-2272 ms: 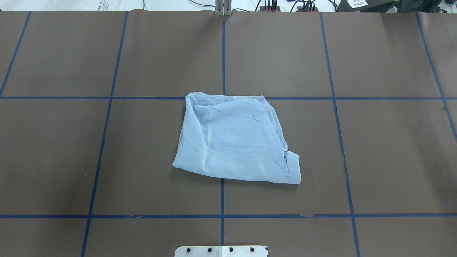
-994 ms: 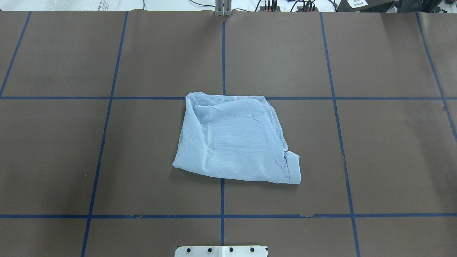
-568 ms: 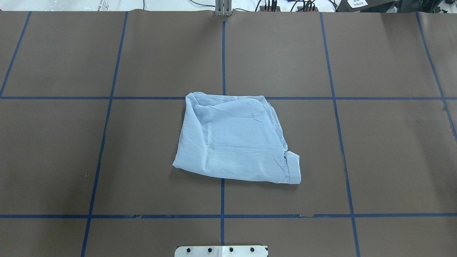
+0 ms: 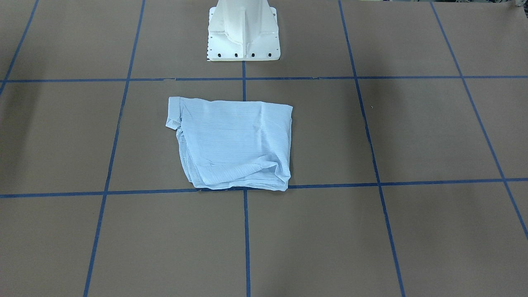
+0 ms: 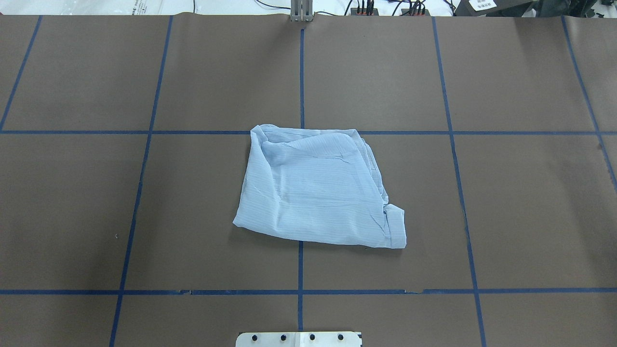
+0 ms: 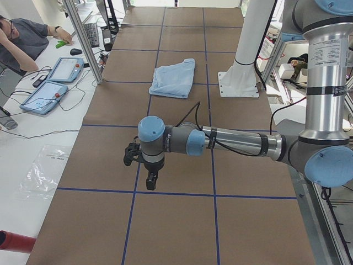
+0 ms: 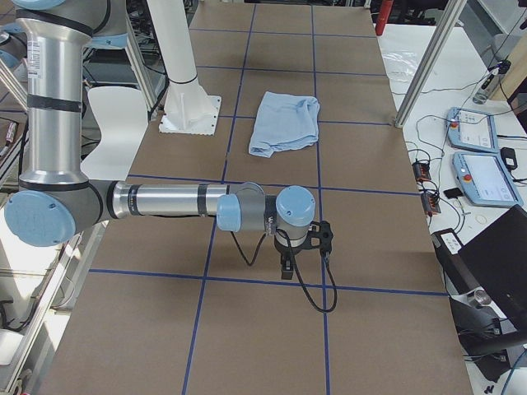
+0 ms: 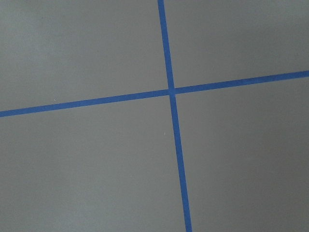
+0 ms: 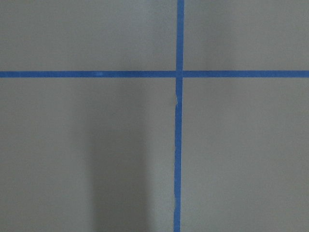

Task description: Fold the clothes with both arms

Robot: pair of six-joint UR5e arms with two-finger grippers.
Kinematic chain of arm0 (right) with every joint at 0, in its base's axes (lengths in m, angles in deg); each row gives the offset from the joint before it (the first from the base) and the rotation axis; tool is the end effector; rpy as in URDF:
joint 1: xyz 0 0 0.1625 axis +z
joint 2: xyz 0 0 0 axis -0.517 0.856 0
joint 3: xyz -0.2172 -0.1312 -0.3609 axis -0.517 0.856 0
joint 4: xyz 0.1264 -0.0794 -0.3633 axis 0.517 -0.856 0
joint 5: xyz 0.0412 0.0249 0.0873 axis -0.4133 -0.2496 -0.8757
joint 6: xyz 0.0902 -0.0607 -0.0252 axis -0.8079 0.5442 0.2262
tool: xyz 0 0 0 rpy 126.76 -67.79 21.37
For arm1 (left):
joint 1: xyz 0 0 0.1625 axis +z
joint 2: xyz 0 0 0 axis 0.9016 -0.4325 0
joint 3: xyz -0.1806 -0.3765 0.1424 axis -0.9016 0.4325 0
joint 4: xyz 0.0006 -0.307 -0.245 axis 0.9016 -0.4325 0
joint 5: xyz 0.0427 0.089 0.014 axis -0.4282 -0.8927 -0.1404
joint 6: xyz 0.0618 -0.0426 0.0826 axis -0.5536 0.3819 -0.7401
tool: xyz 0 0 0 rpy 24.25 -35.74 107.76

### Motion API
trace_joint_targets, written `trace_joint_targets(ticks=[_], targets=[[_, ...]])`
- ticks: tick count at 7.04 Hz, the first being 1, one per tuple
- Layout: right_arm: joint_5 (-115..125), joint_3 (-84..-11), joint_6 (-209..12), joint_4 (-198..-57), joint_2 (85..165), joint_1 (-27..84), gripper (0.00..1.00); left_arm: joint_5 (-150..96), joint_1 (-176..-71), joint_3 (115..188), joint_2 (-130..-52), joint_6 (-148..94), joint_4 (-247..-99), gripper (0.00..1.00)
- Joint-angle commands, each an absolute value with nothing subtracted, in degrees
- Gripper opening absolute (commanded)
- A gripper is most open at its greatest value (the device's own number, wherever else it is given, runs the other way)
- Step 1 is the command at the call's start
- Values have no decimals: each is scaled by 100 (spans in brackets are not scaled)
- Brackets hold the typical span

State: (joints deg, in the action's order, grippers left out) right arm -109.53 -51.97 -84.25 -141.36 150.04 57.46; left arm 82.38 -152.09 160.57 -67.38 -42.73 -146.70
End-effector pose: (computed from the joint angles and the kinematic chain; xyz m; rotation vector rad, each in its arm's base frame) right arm 0.0404 -0.4326 0.6589 0.0025 -0.8288 -0.0008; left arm -0.0426 -0.4488 0.6340 0.1018 0.7119 0.0951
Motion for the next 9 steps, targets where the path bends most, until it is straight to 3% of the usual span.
trace_joint_targets(ticks=[1, 9], targets=[[-10953, -5197, -8424, -14136, 15008, 5746, 100, 8241, -15209, 16057, -6739, -4273, -14670, 99], [-10953, -5197, -8424, -14136, 15008, 5746, 100, 8364, -15209, 16048, -6748, -4273, -14670, 99]])
